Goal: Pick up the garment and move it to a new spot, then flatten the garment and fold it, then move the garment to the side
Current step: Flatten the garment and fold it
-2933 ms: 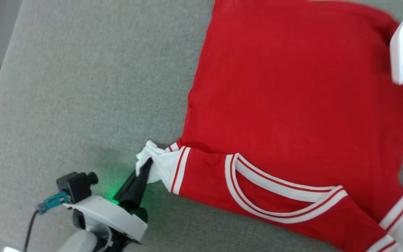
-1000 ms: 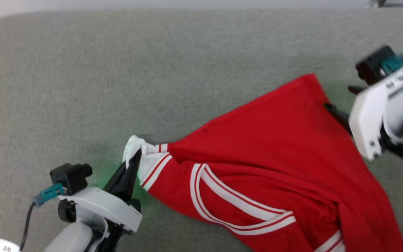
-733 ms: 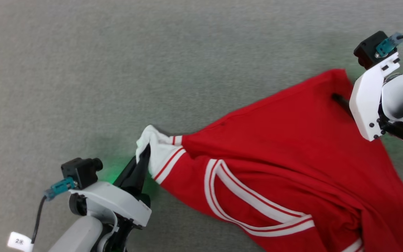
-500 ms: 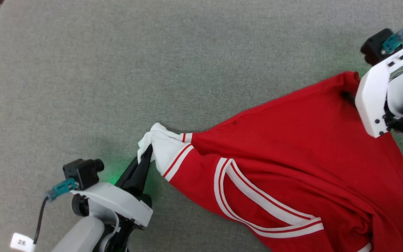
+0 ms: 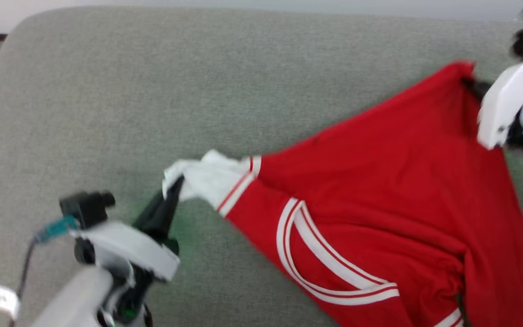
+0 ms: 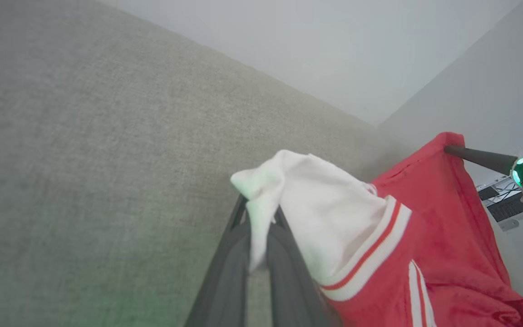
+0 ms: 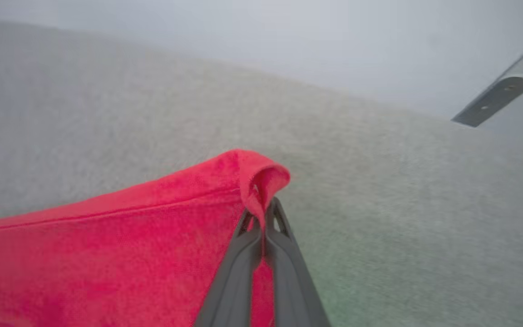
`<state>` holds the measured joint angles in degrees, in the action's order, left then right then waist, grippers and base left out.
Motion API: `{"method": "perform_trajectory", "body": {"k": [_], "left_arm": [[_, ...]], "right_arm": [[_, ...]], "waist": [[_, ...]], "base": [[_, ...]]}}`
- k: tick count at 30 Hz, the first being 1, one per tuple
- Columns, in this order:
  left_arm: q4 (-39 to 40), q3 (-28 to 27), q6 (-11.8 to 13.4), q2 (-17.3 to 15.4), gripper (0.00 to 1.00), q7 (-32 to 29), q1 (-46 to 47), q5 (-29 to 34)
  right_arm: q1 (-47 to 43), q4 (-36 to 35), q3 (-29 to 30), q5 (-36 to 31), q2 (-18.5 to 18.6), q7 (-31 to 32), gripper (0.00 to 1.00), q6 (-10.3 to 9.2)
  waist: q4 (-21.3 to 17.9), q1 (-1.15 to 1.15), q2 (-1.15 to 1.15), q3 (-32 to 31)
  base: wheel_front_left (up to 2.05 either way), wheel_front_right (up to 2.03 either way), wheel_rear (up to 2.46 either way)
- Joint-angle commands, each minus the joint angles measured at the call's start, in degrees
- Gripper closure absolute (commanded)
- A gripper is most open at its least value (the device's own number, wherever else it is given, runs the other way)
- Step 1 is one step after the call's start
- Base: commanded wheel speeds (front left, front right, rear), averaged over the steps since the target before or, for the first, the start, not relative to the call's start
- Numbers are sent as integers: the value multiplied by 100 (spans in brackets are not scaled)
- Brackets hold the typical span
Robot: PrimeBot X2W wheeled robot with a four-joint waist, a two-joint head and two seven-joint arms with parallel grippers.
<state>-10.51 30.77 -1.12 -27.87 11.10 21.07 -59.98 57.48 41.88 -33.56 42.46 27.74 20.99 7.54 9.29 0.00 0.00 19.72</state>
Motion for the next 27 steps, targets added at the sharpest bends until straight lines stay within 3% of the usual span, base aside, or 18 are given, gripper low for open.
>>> {"method": "perform_trajectory", "body": {"k": [1,8,16,20,24,27], "left_arm": [[-18,-59,-35,-56,100,-55,194,-18],[-686,-263,-221,-246,100,-638,1723,-20],[-2334,-415,-296,43,100,-909,4507,272],[-3252,-555,-232,145,100,-682,5897,472],[-4057,-650,-94,167,100,-79,7113,789],[-4457,-663,-204,257,100,199,7708,912]], "right_arm": [[135,115,181,27,-11,-142,100,-11],[1039,885,1028,-224,-156,-1015,100,-12],[2510,1757,1719,-764,-415,-1900,100,-17],[3355,2166,1994,-1089,-567,-2312,100,-18],[4101,2595,2292,-1387,-630,-2767,100,-31],[4480,2852,2440,-1561,-727,-3028,100,-31]], "waist": [[-71,0,0,-37],[-253,0,0,138],[-559,0,0,434],[-734,0,0,622],[-887,0,0,777],[-947,0,0,810]], "base": [[0,0,0],[0,0,0],[0,0,0],[0,0,0],[0,0,0],[0,0,0]]}}
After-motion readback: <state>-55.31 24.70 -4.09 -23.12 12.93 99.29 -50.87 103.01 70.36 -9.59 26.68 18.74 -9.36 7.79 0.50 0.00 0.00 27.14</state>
